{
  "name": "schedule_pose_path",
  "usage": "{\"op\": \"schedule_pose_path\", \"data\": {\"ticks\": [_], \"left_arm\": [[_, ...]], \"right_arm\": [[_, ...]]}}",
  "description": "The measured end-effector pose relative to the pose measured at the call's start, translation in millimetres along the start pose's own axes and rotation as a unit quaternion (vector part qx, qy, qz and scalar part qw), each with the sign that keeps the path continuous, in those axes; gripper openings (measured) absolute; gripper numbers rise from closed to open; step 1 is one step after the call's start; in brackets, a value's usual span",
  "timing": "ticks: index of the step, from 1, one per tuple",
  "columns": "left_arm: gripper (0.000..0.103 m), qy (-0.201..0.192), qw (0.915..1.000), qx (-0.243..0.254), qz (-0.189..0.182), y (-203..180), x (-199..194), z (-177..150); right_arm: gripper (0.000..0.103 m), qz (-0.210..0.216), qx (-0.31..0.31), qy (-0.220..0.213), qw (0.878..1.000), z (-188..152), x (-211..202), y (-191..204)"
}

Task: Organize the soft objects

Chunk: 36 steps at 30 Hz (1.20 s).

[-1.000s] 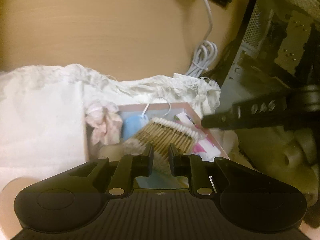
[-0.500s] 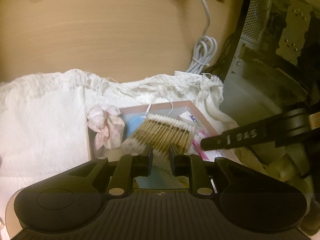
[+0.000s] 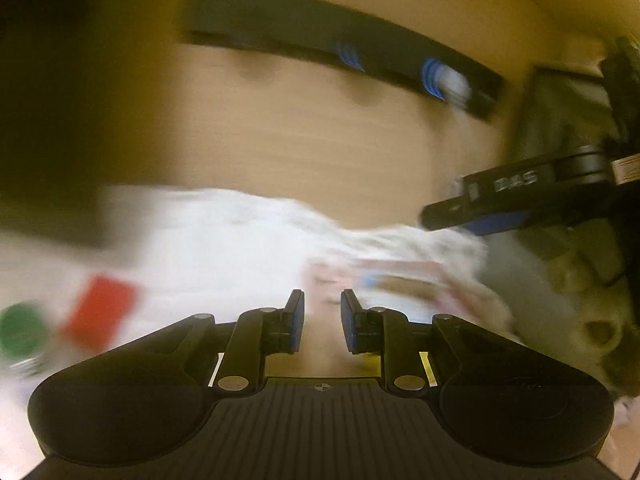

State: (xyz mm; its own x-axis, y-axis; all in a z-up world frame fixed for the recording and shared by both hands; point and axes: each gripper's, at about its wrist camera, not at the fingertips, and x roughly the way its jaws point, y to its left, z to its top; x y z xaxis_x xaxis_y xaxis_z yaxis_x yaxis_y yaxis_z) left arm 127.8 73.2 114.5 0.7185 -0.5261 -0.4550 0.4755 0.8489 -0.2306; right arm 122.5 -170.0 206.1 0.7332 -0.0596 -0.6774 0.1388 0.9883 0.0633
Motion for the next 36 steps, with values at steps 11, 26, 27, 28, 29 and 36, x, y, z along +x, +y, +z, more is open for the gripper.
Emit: {"op": "schedule_pose_path", "data": {"ticks": [11,26,27,28,29,36], "left_arm": [[0.023,0.016,0.9782,-0.131,0.161,138.3,-89.4,-52.2],[0.023,0.055,0.9784,-0.149,0.132,174.2,-112.7,-99.8],[0.023,0.059,0.9789,-0.148,0.128,174.0,-110.5,-100.1],[0.023,0.062,0.9796,-0.145,0.124,173.2,-107.8,-99.8],[0.023,0.064,0.9804,-0.143,0.119,172.3,-105.2,-98.8],[0.023,0.064,0.9860,-0.127,0.087,165.6,-76.0,-87.7]], "right_arm": [[0.072,0.152,0.030,0.146,0.977,22.6,89.8,173.7],[0.074,0.086,0.095,0.263,0.956,0.2,269.8,262.3],[0.075,0.085,0.087,0.256,0.959,-0.1,271.9,266.0],[0.072,0.079,0.073,0.248,0.963,0.9,271.8,270.6],[0.070,0.074,0.059,0.251,0.963,1.1,272.3,273.7],[0.023,0.072,0.003,0.273,0.959,-3.3,247.9,258.0]]}}
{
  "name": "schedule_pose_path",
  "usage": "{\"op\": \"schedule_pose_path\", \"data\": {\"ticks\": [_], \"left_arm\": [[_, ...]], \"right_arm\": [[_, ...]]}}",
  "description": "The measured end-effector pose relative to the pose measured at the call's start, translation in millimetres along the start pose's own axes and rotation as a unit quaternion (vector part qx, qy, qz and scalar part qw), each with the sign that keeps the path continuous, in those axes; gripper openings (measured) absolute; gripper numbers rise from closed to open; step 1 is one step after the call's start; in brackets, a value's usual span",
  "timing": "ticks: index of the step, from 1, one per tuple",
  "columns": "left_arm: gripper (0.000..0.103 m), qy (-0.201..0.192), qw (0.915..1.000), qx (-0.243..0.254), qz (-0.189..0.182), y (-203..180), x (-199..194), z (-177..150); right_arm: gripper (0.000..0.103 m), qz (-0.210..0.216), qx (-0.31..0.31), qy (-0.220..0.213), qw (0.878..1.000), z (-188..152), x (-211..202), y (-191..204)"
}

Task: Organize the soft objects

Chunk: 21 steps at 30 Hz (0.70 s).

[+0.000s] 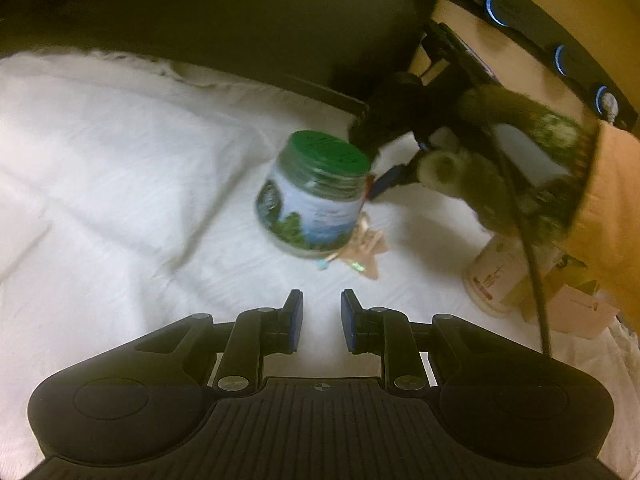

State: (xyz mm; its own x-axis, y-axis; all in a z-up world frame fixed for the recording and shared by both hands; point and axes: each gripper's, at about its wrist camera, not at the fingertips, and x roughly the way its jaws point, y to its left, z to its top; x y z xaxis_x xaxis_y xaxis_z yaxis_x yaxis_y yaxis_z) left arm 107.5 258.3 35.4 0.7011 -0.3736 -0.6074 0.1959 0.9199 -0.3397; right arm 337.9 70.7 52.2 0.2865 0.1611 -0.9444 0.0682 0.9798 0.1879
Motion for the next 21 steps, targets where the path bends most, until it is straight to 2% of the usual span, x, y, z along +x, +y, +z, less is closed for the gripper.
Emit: {"op": "schedule_pose_path", "data": {"ticks": [2,3,4,9,13,16,21], "left_arm": [[0.023,-0.001,1.0000,0.005,-0.002,-5.1,6.1,4.3],[0.023,-0.001,1.0000,0.008,-0.004,-8.5,9.2,6.6],[0.023,0.000,0.9999,0.012,-0.006,-11.3,12.2,8.4],[0.023,0.011,0.9997,0.020,-0.005,-27.4,29.8,14.1],[0.023,0.015,0.9994,0.031,-0.003,-37.8,35.0,13.9],[0.023,0.027,0.9987,0.043,0.007,-41.7,37.8,11.8],[0.023,0.025,0.9978,0.057,0.023,-43.5,25.7,11.8]], "right_arm": [[0.019,-0.004,-0.012,0.014,1.000,-10.1,-7.6,-2.9],[0.004,-0.003,-0.018,0.020,1.000,-16.4,-11.7,-4.7],[0.001,-0.005,-0.025,0.029,0.999,-23.0,-13.6,-6.3],[0.001,0.006,-0.042,0.073,0.996,-66.0,-20.6,-13.8],[0.003,0.024,-0.031,0.041,0.998,-80.6,-41.9,-19.7],[0.004,0.035,-0.050,0.014,0.998,-81.7,-56.6,-20.1],[0.004,0.021,-0.068,0.010,0.997,-81.8,-36.4,-8.2]]}}
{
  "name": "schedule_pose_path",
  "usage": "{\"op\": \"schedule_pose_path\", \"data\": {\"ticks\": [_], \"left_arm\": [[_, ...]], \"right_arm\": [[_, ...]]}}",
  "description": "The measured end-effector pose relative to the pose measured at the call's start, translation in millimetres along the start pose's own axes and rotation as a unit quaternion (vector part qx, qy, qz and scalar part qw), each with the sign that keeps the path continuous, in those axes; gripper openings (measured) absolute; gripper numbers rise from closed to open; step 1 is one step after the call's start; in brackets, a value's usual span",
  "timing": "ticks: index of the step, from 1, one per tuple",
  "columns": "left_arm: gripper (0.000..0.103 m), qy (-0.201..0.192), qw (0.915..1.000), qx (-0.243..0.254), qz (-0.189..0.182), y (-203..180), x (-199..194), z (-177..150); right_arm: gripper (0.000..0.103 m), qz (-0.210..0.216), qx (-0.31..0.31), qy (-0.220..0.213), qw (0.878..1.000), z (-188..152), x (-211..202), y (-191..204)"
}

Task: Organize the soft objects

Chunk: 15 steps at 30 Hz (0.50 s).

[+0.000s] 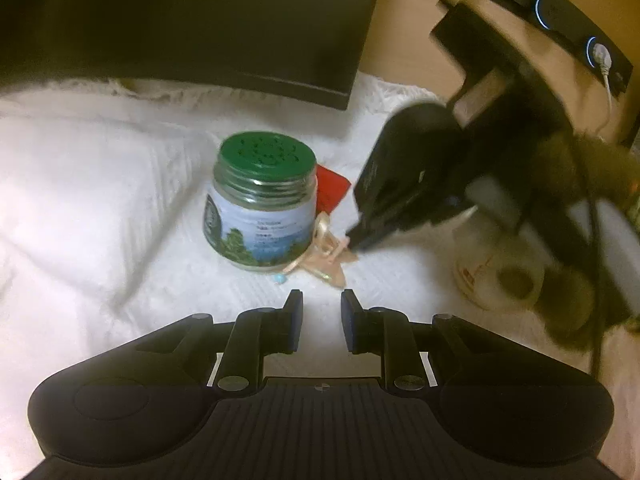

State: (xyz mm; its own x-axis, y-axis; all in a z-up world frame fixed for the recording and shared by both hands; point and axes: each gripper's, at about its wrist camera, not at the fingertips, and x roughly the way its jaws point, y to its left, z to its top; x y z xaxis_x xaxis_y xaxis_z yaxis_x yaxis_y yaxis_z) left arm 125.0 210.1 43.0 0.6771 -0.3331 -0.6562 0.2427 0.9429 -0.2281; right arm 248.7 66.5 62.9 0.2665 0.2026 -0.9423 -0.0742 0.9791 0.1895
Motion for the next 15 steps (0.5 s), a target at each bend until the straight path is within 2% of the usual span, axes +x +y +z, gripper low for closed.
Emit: {"op": "schedule_pose_path", "data": {"ticks": [3,10,14,15], "left_arm": [[0.023,-0.002,0.9999,0.005,0.010,2.3,-7.6,-1.6],[0.023,0.008,0.9997,0.000,0.025,15.5,-18.1,-13.7],[0.023,0.006,0.9996,-0.008,0.028,20.1,-19.7,-15.0],[0.023,0.003,0.9996,-0.011,0.026,20.5,-19.4,-13.5]], "right_arm": [[0.004,0.009,-0.030,0.006,0.999,-8.4,5.2,12.0],[0.004,0.074,-0.071,0.049,0.994,-46.1,-7.6,27.5],[0.008,0.057,-0.118,0.000,0.991,-76.3,-34.8,25.4],[0.016,0.052,-0.127,-0.012,0.990,-84.6,-41.9,24.4]]}}
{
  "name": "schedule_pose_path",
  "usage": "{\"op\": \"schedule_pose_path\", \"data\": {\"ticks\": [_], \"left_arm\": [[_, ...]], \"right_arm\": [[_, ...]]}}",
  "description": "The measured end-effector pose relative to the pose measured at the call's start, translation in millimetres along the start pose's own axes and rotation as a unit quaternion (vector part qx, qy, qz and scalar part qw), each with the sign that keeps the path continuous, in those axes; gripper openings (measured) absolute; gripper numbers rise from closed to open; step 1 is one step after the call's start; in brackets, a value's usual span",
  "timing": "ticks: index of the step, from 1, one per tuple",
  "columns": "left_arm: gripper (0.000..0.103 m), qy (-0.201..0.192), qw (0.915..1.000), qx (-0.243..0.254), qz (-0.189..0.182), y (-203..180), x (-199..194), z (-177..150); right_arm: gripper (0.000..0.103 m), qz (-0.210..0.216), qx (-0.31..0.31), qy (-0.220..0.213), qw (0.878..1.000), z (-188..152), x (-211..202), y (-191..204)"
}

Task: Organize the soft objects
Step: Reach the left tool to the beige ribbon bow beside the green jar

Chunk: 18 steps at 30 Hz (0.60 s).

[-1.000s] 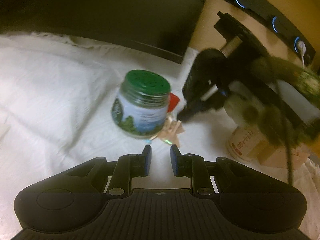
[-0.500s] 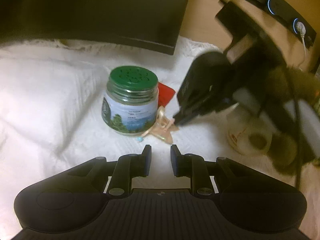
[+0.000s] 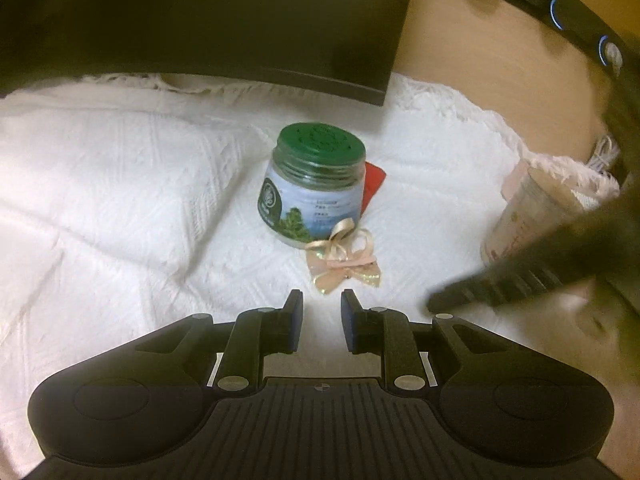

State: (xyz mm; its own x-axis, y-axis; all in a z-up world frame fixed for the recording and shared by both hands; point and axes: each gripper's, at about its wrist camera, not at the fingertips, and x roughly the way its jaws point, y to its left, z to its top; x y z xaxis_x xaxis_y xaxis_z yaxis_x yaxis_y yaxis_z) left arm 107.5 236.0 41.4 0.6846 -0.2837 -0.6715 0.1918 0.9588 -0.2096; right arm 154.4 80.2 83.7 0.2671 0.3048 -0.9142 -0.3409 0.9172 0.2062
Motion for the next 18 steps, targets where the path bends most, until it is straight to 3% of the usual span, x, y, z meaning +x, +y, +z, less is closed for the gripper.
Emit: {"op": "schedule_pose_path", "data": {"ticks": [1,3,8,12,18], "left_arm": [[0.023,-0.004,1.0000,-0.004,-0.004,-0.4,0.1,1.6],[0.023,-0.011,0.9998,-0.013,-0.014,-1.5,0.5,4.8],[0.024,-0.007,0.9988,0.032,-0.037,-19.1,11.7,14.7],[0.025,-0.009,0.9980,0.061,-0.015,-30.0,24.9,19.7],[0.025,-0.003,0.9979,-0.064,0.004,-11.2,49.3,30.1]], "right_arm": [[0.028,-0.003,-0.012,-0.010,1.000,-10.4,-7.8,1.8],[0.042,-0.004,-0.025,-0.021,0.999,-26.0,-11.8,2.2],[0.043,-0.010,-0.026,-0.017,0.999,-69.8,-19.9,-8.0],[0.047,-0.019,-0.030,-0.031,0.999,-82.9,-16.8,-10.0],[0.048,-0.026,-0.022,-0.038,0.999,-91.8,-19.6,-15.4]]}}
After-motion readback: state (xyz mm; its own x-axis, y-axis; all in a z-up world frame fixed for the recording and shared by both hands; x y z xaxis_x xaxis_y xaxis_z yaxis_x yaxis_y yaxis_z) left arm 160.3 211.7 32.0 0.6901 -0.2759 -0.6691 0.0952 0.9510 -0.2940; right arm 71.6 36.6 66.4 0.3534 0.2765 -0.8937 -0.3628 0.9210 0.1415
